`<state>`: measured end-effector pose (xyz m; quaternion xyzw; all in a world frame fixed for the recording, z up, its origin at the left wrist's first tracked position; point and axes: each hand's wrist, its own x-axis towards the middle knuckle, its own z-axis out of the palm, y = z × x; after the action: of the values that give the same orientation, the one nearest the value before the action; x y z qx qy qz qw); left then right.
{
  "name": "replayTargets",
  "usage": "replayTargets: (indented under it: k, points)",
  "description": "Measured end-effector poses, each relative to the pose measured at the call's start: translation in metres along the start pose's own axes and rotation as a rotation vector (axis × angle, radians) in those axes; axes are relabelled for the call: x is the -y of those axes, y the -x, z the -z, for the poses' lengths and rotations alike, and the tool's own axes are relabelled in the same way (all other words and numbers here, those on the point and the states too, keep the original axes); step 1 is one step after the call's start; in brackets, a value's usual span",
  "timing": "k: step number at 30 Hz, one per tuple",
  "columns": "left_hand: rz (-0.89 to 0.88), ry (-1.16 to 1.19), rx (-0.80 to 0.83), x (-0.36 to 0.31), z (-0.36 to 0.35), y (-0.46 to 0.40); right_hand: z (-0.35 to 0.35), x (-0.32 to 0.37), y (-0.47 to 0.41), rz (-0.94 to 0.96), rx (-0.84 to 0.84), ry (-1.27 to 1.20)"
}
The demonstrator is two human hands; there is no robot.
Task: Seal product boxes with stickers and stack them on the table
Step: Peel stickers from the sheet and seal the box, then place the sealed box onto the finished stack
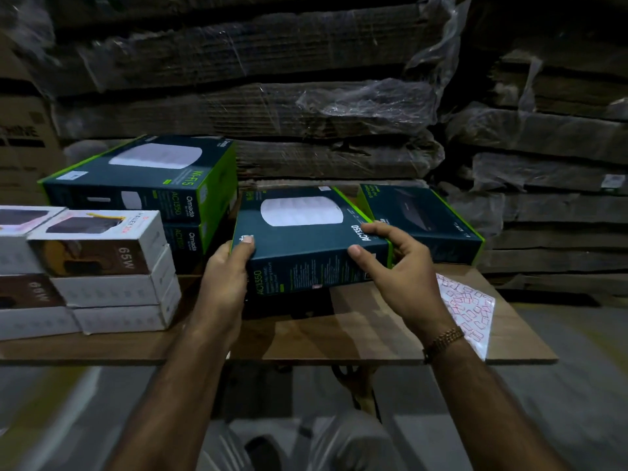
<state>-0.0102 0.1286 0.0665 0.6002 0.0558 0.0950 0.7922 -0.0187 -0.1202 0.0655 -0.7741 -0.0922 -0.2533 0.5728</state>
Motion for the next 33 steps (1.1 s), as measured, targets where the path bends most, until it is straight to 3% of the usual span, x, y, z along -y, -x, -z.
replayTargets:
  k: [7, 14, 21, 28, 33]
  points:
    - [-0.127, 0.034, 0.087, -0.017, -0.047, -0.024, 0.033, -0.001, -0.035, 0.159, 0.009, 0.118]
    - [-0.084, 0.022, 0.178, 0.011, -0.136, -0.072, 0.1, -0.028, -0.093, 0.195, -0.045, 0.274]
    - [-0.008, 0.04, 0.256, 0.047, -0.212, -0.104, 0.148, -0.073, -0.102, 0.109, -0.072, 0.448]
    - [-0.023, -0.113, 0.266, 0.073, -0.256, -0.117, 0.175, -0.121, -0.111, -0.013, -0.102, 0.46]
    - [-0.081, -0.206, 0.414, 0.086, -0.256, -0.111, 0.177, -0.171, -0.108, -0.117, -0.232, 0.366]
